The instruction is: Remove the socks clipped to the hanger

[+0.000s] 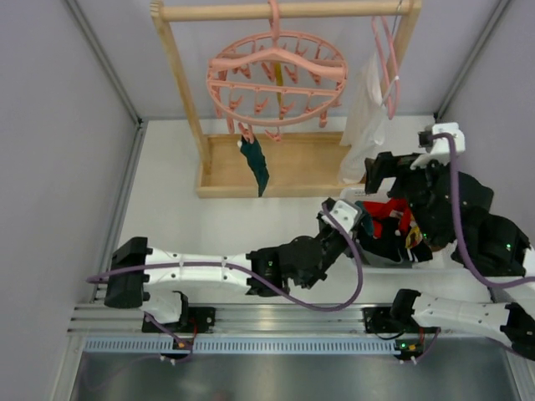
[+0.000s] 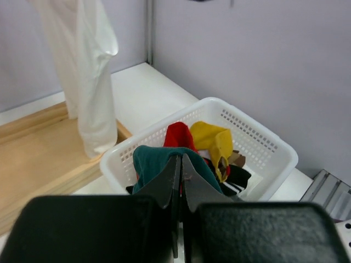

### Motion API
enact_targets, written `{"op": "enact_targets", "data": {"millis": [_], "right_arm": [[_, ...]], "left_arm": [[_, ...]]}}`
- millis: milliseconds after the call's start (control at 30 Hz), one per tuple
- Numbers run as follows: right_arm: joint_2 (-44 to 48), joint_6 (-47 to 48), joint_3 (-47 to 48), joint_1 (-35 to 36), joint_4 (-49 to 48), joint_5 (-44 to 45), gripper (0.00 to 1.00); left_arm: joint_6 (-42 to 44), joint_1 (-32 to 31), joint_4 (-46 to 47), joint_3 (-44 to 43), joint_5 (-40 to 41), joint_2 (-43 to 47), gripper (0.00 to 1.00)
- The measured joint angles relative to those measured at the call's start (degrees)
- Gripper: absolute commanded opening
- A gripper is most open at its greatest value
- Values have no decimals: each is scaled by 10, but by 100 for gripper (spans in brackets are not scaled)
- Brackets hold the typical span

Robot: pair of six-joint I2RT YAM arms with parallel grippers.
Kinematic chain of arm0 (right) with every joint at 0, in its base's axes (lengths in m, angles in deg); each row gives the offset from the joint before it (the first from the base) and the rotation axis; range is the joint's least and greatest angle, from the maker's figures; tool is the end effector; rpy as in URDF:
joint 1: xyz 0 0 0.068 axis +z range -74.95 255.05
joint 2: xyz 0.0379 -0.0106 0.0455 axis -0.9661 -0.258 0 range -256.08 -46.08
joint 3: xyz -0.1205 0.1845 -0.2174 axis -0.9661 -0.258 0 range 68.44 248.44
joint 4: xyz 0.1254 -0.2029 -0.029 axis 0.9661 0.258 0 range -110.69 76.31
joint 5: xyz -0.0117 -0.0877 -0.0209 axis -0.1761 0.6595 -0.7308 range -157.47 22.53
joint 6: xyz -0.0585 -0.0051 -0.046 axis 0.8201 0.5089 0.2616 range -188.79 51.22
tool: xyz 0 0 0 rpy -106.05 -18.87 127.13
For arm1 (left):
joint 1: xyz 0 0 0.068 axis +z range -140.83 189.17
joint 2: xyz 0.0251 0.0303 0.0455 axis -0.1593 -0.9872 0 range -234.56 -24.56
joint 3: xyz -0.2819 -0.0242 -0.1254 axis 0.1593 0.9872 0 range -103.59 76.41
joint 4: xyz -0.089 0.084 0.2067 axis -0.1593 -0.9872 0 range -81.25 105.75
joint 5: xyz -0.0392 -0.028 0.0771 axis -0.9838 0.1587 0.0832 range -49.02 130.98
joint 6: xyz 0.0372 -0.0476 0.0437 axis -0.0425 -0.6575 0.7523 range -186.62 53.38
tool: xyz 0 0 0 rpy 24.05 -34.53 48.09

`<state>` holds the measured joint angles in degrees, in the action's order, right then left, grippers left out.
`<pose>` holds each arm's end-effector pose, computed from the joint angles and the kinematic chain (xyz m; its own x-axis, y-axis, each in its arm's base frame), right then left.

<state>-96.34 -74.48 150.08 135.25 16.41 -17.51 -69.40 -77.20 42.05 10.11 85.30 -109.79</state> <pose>0.0910 0.0622 0.5011 -0.0672 0.0112 -0.9977 -0.1740 0.9845 0.0228 0.0653 -0.3389 0.4142 -0.0244 -0.1638 -0.9862 0.6698 0.7297 -0.1378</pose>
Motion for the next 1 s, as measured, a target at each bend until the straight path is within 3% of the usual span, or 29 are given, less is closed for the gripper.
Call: {"op": "enact_targets", "data": {"millis": [433,467,533,567,600,833,1000], "right_arm": [[113,-33,-3,0,66,90,99],[117,-36,-2,0,69,94,99],[119,-39,-2,0,75,94,99],[119,-40,-3,0,77,94,99],[118,-40,-5,0,79,96,99],[102,-45,-30,0,95,136,99],[85,-45,-37,0,92,131,99]], "left_arm": [[-30,78,-90,-223,-172,-209,1],[-31,81,-94,-236,-180,-223,5],[-30,87,-106,-263,-192,-257,40],[-31,88,-111,-269,-195,-269,65],[-30,89,-115,-271,-196,-279,98],[-47,90,-136,-260,-194,-288,99],[-48,90,-139,-160,-151,-202,98]]}}
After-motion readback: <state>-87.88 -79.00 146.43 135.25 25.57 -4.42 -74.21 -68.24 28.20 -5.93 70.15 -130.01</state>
